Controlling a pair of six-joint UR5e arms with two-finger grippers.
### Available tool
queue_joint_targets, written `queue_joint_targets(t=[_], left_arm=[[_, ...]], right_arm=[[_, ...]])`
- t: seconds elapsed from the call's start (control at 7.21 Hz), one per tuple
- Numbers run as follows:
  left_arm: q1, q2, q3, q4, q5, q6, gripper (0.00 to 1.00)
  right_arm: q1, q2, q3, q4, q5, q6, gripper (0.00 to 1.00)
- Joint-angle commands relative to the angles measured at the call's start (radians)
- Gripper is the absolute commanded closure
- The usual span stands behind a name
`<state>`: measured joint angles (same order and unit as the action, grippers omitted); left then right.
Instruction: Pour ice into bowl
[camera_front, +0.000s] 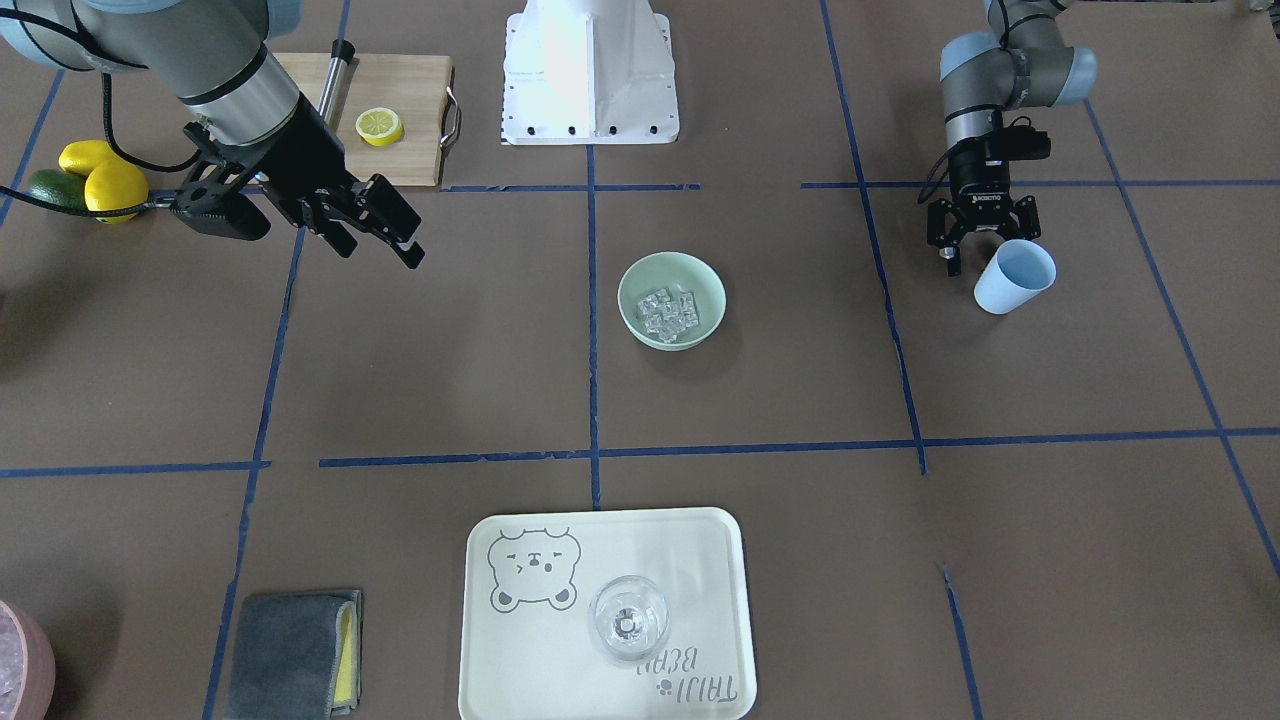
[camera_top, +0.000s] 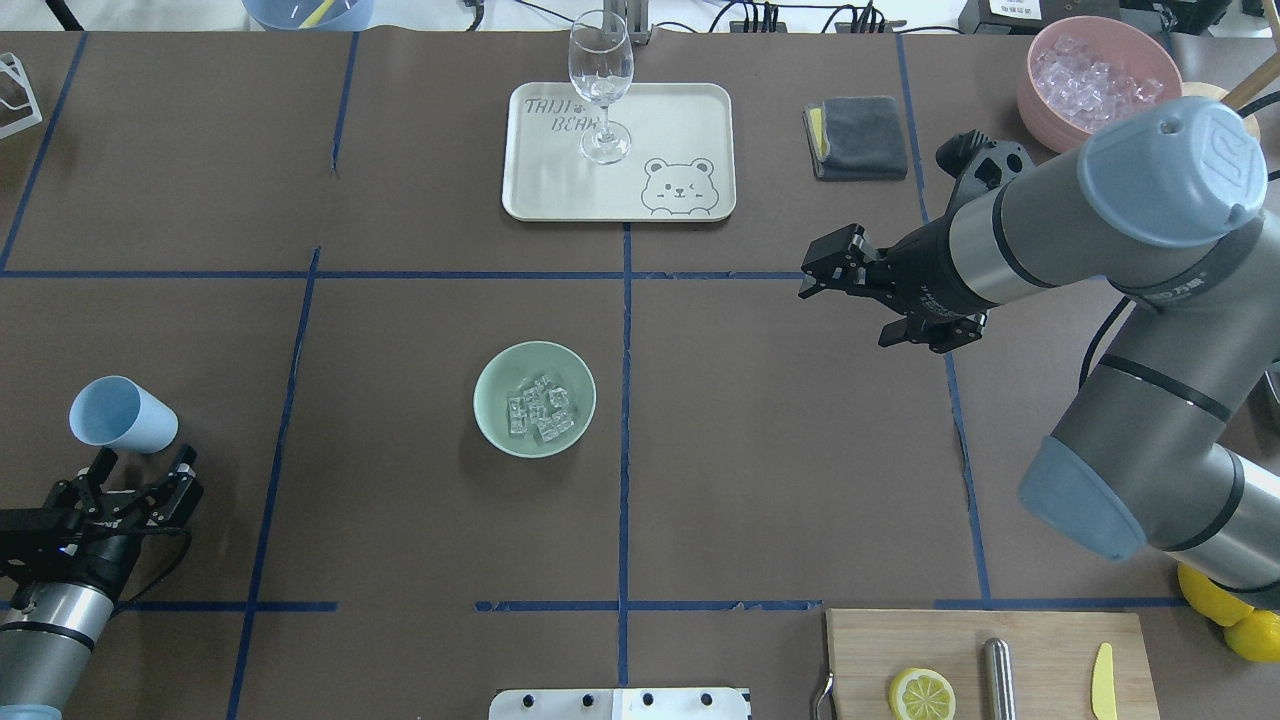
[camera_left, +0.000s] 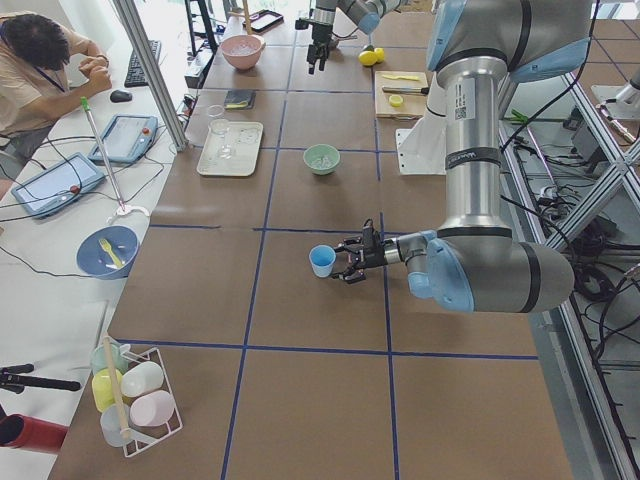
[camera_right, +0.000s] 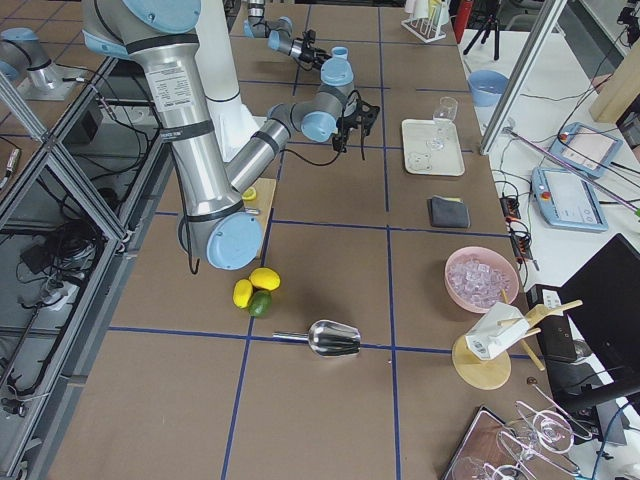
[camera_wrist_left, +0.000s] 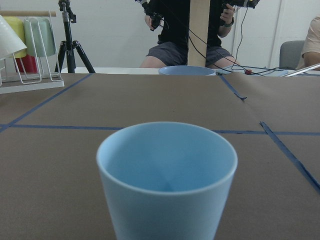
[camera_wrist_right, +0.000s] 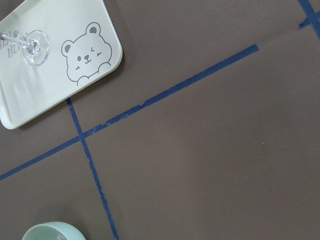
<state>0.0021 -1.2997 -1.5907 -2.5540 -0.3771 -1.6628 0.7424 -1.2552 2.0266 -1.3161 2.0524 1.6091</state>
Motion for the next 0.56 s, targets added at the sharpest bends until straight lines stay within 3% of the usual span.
queue_joint_targets(t=[0.0, 0.28, 0.42], left_arm=[[0.013, 0.054, -0.020, -0.052, 0.029, 0.000, 0.00], [0.022, 0.123, -0.040, -0.116, 0.041, 0.021, 0.00], [0.047, 0.144, -0.040, -0.217, 0.027, 0.105, 0.00]], right_arm=[[0.000, 0.005, 0.001, 0.000, 0.000, 0.000, 0.00], [-0.001, 0.023, 0.000, -0.006, 0.000, 0.032, 0.00], [-0.001, 0.025, 0.000, -0.006, 0.002, 0.034, 0.00]])
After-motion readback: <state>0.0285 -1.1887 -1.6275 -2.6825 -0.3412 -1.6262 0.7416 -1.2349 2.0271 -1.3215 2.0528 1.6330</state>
